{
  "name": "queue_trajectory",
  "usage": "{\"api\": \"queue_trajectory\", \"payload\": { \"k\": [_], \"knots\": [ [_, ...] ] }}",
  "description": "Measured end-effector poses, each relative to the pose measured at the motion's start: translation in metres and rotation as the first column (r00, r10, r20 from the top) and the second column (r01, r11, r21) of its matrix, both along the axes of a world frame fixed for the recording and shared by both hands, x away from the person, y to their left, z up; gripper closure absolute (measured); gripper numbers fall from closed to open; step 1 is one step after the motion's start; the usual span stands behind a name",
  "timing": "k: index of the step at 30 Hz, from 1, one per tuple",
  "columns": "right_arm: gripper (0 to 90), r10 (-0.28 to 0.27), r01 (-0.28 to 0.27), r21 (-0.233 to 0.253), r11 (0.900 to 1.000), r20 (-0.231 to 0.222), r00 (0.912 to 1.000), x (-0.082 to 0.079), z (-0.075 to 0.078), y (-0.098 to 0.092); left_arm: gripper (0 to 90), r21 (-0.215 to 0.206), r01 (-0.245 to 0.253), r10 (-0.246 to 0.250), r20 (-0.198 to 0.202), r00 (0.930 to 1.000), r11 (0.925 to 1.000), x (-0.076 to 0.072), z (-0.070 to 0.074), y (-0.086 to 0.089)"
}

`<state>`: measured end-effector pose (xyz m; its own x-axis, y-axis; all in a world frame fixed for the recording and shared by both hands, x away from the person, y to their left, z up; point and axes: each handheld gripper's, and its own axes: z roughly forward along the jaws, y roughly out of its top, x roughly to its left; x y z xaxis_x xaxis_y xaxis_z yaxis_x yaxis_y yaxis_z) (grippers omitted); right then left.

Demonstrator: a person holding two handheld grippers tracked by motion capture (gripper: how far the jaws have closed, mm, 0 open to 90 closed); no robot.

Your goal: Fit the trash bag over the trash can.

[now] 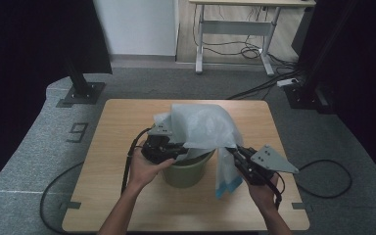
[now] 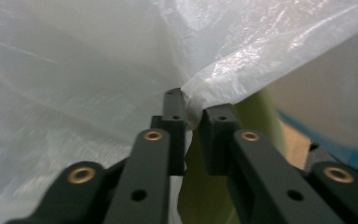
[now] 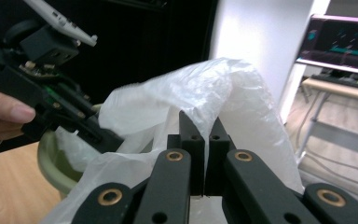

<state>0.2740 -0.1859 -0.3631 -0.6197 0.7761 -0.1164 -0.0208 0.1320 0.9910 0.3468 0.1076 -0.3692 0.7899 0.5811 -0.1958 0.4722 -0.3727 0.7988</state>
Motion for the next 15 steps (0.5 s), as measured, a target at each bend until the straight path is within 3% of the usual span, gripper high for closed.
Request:
{"api": "queue_trajectory", "payload": {
  "k": [2, 3, 5, 8, 11, 15],
  "knots": [
    [88.9, 0.007, -0.007, -0.006, 1.000, -0.007, 0.9999, 0.002, -0.002, 0.003, 73.5, 0.004, -0.007, 0.007, 0.018, 0.9998, 1.0000, -0.001, 0.000, 0.001],
    [88.9, 0.015, -0.016, -0.022, 1.000, -0.018, 0.9997, 0.005, -0.006, 0.008, 60.7, 0.014, -0.021, 0.020, 0.063, 0.9978, 0.9997, -0.007, 0.003, 0.000],
    [88.9, 0.017, -0.018, -0.027, 0.999, -0.023, 0.9996, 0.006, -0.007, 0.009, 53.2, 0.016, -0.022, 0.020, 0.086, 0.9960, 0.9996, -0.010, 0.004, 0.000],
    [88.9, 0.009, -0.011, -0.028, 1.000, -0.041, 0.9991, 0.010, -0.010, 0.009, 44.7, 0.014, -0.019, 0.017, 0.153, 0.9881, 0.9997, -0.018, 0.012, -0.004],
    [88.9, 0.005, -0.007, -0.026, 1.000, -0.052, 0.9986, 0.011, -0.011, 0.008, 43.2, 0.006, -0.010, 0.009, 0.188, 0.9821, 0.9999, -0.022, 0.018, -0.008],
    [88.9, 0.006, -0.007, -0.023, 1.000, -0.054, 0.9985, 0.010, -0.012, 0.006, 47.8, 0.021, 0.002, -0.006, 0.202, 0.9794, 0.9998, -0.020, 0.019, -0.016]
  ]
}}
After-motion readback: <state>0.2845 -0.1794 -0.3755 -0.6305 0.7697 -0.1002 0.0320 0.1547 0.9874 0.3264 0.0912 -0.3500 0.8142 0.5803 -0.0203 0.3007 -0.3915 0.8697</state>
